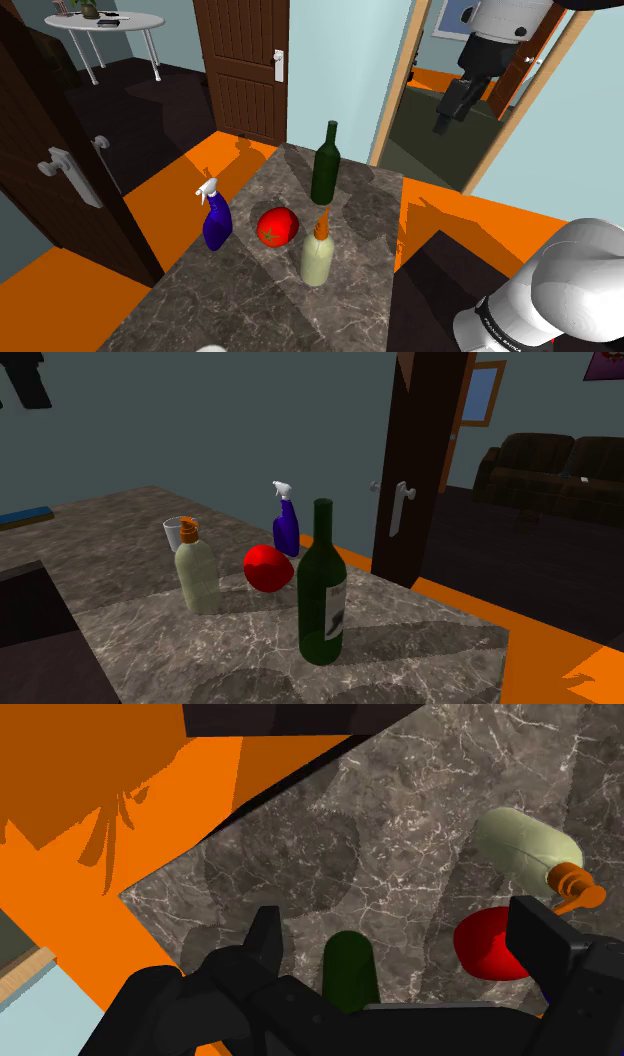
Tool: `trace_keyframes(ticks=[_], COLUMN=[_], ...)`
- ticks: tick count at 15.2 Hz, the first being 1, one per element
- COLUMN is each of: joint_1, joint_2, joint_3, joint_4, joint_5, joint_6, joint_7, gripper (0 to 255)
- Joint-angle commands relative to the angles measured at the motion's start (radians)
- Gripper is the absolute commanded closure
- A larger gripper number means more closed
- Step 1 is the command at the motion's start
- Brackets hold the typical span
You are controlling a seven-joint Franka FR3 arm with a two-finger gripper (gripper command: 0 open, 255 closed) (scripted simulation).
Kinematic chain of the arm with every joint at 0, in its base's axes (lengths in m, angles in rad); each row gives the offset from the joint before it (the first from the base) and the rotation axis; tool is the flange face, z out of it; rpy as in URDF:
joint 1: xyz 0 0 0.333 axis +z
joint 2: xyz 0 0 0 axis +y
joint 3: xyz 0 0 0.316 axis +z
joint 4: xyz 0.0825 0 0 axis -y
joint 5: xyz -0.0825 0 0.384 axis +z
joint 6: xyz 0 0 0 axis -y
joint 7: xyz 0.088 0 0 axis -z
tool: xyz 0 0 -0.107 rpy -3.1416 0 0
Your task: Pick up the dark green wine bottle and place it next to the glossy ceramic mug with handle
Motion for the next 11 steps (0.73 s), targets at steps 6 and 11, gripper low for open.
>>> trace_keyframes(ticks=[6, 11], joint_1=[-0.006, -0.011], joint_2=[0.203, 0.409], joint_3=[0.005, 0.009], joint_4=[0.083, 0.199], joint_5=[0.009, 0.016], joint_6=[0.090, 0.152], joint_7=[0.020, 0.038], gripper=[0, 0])
